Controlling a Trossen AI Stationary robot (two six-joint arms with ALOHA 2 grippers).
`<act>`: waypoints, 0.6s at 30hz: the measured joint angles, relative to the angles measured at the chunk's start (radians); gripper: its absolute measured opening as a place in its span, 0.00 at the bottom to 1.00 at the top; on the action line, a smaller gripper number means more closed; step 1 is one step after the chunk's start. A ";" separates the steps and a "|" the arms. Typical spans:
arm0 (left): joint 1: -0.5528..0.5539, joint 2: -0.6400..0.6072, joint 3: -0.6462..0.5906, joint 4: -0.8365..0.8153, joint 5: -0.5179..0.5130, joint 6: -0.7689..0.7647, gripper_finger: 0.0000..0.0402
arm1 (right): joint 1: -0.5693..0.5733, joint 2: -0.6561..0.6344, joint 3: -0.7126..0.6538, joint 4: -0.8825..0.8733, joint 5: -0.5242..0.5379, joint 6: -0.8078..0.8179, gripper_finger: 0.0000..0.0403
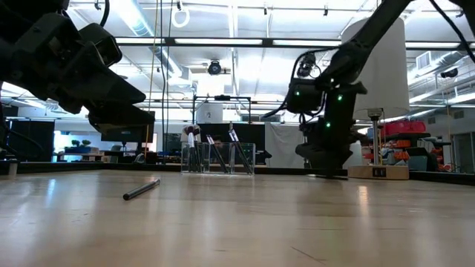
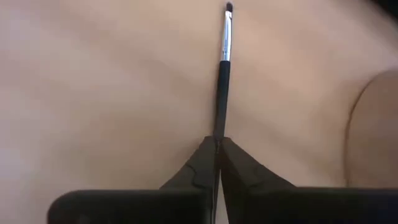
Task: Put items in baskets/containers
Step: Put the black eyeshadow brush into the transparent organizer
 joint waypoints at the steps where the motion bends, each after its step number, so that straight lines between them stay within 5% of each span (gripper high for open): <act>1: 0.000 0.000 0.000 0.000 0.000 -0.002 0.70 | 0.031 -0.010 -0.001 -0.030 -0.009 0.010 0.03; 9: 0.000 0.000 0.000 0.001 0.000 -0.002 0.70 | 0.367 -0.086 -0.007 -0.193 -0.150 0.090 0.04; 18: 0.000 0.000 0.000 0.008 -0.003 -0.001 0.70 | 0.644 -0.088 -0.036 0.033 -0.193 0.082 0.04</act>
